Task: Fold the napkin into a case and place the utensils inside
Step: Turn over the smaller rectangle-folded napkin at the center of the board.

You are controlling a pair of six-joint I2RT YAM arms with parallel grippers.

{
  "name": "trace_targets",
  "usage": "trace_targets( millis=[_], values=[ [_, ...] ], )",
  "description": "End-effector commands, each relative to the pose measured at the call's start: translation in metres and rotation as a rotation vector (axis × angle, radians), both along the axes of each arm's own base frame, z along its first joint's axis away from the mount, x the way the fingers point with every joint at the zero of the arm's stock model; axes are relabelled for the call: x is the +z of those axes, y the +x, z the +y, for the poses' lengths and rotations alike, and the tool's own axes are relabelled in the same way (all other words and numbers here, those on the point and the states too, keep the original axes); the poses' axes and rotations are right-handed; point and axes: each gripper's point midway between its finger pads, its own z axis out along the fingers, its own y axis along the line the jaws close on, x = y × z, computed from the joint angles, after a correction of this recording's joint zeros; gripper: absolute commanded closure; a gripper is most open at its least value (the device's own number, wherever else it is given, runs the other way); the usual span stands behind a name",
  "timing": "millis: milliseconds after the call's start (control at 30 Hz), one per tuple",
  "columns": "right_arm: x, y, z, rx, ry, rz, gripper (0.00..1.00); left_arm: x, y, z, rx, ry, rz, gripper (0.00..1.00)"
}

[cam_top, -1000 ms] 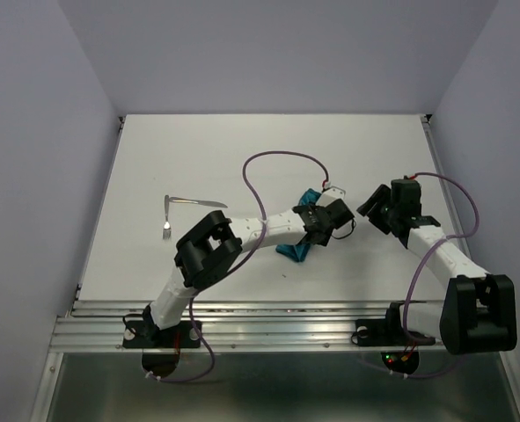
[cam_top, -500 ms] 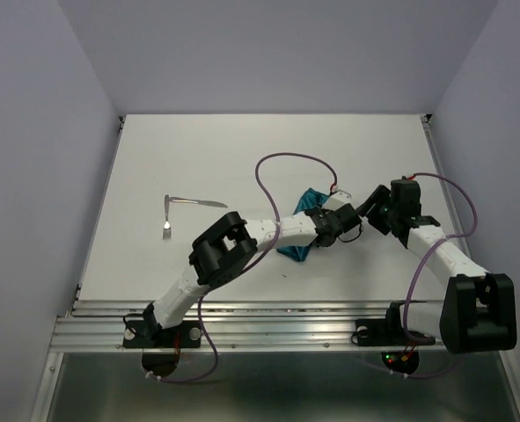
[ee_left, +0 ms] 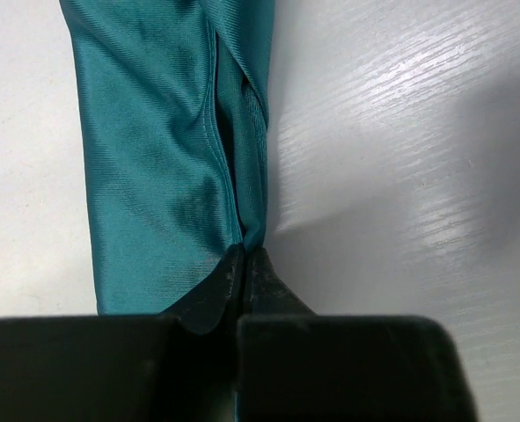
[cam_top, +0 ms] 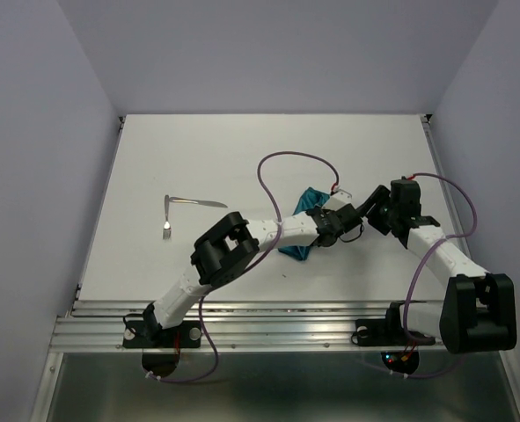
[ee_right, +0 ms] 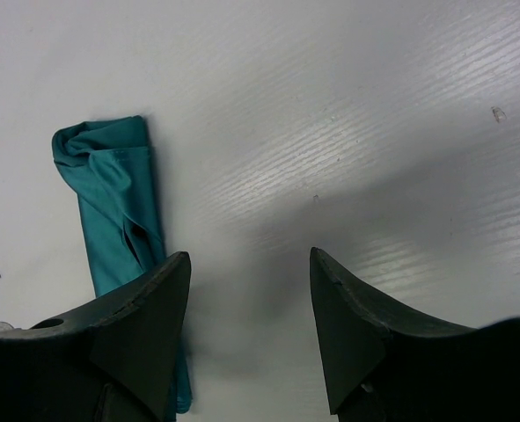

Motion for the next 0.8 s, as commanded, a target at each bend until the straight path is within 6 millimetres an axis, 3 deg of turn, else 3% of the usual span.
trace_targets(
  millis=[0,167,233,300,433,767],
  values=[
    [0.003,0.002,-0.001,-0.004,0.009,-0.026,0.38,-0.013,0.002,0.004,-0.017,0.037,0.03,1.0],
    [0.005,0.0,-0.002,-0.009,0.007,-0.031,0.38,-0.003,-0.001,-0.001,-0.067,-0.022,0.064,1.0],
    [0.004,-0.001,-0.002,-0.01,0.008,-0.031,0.38,0.018,0.0,-0.01,-0.088,-0.105,0.053,1.0],
    [0.006,-0.001,-0.002,-0.012,0.01,-0.035,0.38,0.019,-0.005,-0.009,-0.112,-0.141,0.084,1.0],
    [0.008,0.001,-0.002,-0.013,0.012,-0.041,0.38,0.04,-0.01,-0.02,-0.168,-0.229,0.096,1.0],
    [0.016,0.002,-0.005,-0.031,0.002,-0.062,0.38,0.06,-0.024,-0.035,-0.267,-0.311,0.134,1.0]
  ],
)
